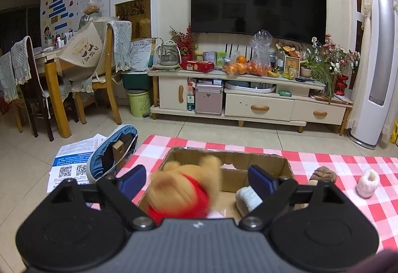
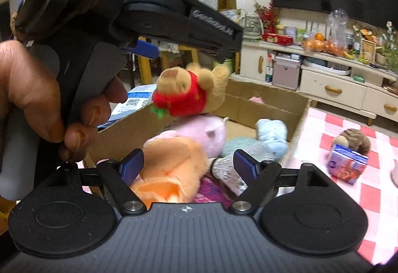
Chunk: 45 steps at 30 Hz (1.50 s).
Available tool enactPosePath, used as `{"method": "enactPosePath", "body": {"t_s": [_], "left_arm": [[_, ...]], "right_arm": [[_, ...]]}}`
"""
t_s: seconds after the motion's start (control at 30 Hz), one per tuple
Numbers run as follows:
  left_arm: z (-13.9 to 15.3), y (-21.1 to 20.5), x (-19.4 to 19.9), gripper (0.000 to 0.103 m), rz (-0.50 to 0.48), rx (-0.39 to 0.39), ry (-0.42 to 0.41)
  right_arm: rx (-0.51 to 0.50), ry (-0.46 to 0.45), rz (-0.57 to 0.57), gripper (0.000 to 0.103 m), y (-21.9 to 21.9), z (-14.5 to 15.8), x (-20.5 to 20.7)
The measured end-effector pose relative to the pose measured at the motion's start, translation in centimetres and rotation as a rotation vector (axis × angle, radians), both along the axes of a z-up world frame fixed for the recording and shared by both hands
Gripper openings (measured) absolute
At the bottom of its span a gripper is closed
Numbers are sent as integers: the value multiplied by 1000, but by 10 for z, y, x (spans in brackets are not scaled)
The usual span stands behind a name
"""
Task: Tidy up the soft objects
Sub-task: 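Carry both held items into the cardboard box and open both tools, then withdraw both tools from the box back over the table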
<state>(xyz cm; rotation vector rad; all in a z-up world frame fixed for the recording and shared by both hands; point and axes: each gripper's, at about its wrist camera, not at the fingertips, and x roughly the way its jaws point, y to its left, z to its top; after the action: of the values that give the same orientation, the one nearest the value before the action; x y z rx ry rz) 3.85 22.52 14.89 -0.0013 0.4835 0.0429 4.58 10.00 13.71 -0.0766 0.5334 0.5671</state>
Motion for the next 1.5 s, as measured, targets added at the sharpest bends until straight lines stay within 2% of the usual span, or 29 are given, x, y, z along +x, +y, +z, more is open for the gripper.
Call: {"method": "enactPosePath", "body": {"t_s": [0.37,0.97,1.5], "left_arm": [[1,-23,-2,92,-33,34,-5],[-5,-69,-6,97,-106,90,-2],[-5,-91,-12,100,-137,73,-37]], "right_arm": [[50,-52,-121,100,-39,11,-22],[101,-43,-247,101,-80,-1,-33],[163,-25,-360,101,-104,-16,-30]]}}
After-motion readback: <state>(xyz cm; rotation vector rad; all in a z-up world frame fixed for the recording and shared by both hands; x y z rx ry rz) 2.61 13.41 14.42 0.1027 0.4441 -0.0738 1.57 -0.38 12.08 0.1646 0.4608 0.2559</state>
